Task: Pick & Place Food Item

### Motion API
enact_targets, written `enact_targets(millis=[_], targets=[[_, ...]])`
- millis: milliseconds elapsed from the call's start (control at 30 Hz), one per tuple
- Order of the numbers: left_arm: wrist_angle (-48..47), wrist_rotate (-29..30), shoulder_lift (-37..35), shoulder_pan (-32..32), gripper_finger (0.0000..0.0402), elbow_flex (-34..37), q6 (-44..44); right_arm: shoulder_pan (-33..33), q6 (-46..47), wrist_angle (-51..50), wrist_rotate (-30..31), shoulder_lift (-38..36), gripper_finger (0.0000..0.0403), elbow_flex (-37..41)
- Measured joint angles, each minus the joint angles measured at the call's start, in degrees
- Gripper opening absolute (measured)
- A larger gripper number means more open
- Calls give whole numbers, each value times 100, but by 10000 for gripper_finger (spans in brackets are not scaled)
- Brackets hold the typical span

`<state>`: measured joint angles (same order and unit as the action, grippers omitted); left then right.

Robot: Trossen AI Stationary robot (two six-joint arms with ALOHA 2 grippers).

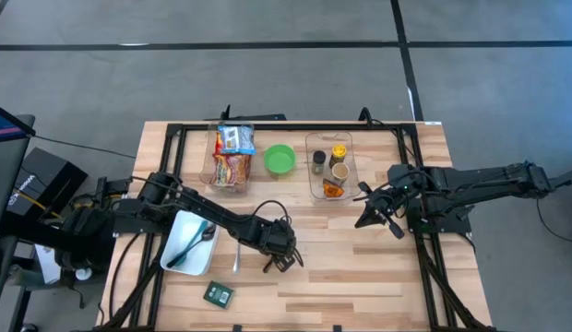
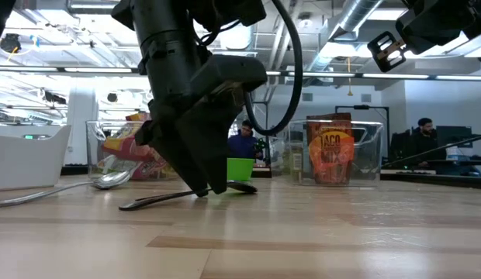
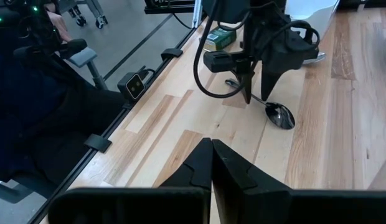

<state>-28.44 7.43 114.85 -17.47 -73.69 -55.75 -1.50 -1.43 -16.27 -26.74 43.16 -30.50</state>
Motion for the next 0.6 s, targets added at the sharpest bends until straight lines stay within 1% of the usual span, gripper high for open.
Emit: enact_targets(millis=[367, 600], targets=[[-174, 8, 0, 0, 106, 4, 0, 0, -2, -2, 0, 0, 0, 0], [-270, 111, 0, -2, 92, 4, -1, 0, -2, 0, 0, 1, 0, 0]])
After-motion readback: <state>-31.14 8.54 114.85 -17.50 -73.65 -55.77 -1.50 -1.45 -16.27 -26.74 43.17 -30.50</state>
